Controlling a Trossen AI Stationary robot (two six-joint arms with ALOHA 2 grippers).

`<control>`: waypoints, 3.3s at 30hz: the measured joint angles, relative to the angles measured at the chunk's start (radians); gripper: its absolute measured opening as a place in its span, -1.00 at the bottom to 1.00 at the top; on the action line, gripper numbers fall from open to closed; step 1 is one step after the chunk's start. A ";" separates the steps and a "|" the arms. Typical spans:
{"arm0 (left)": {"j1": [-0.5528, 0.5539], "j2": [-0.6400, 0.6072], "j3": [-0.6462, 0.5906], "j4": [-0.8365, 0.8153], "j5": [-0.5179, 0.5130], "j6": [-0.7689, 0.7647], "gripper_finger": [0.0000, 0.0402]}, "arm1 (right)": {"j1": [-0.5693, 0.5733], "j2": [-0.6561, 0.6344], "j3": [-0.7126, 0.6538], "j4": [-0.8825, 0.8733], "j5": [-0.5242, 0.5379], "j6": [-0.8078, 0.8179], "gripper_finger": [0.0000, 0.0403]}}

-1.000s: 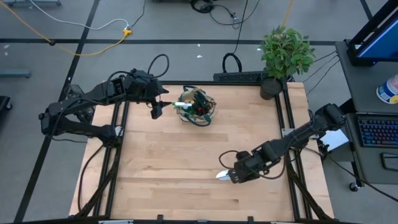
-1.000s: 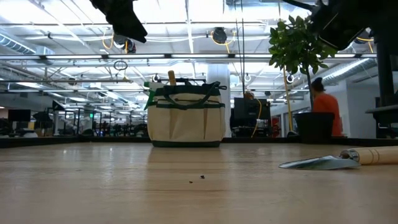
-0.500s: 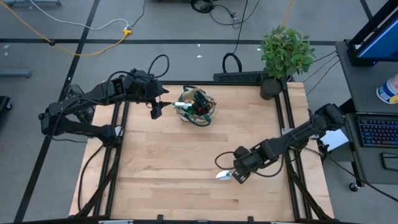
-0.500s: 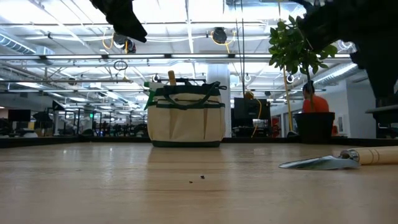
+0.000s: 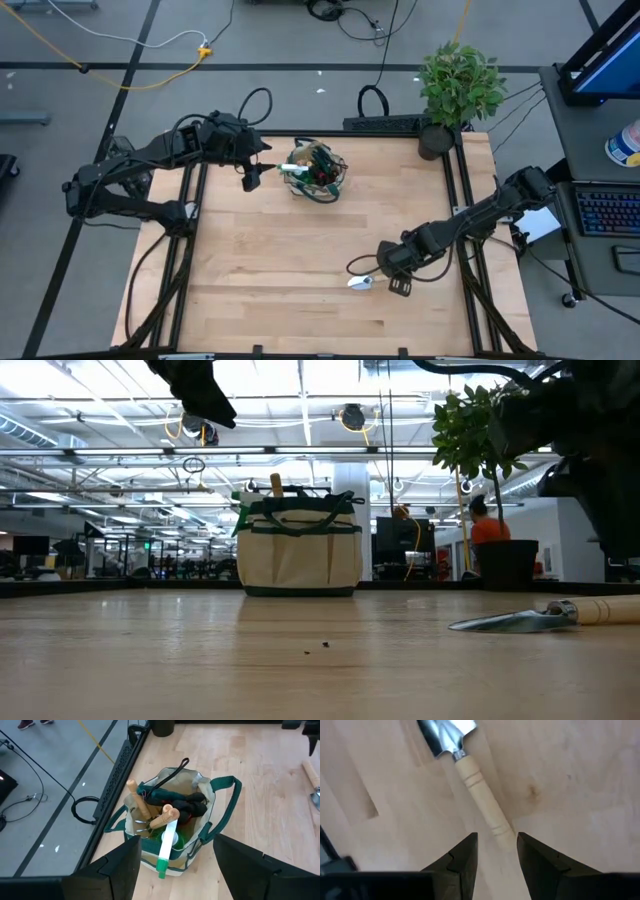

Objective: Pick & Place Garden tools in Gardening bag
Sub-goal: Put the brown trowel into the gardening bag

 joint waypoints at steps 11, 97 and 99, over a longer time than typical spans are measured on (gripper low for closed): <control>0.000 0.000 0.000 0.000 0.000 -0.030 0.27 | 0.000 0.000 -0.053 0.069 -0.001 -0.221 -0.35; -0.164 0.026 0.000 0.268 0.259 -0.314 0.27 | -0.147 0.008 0.252 -0.112 0.795 -1.119 -0.71; -0.168 0.036 0.000 0.295 0.273 -0.347 0.27 | -0.154 0.008 0.279 -0.095 0.881 -1.224 -0.71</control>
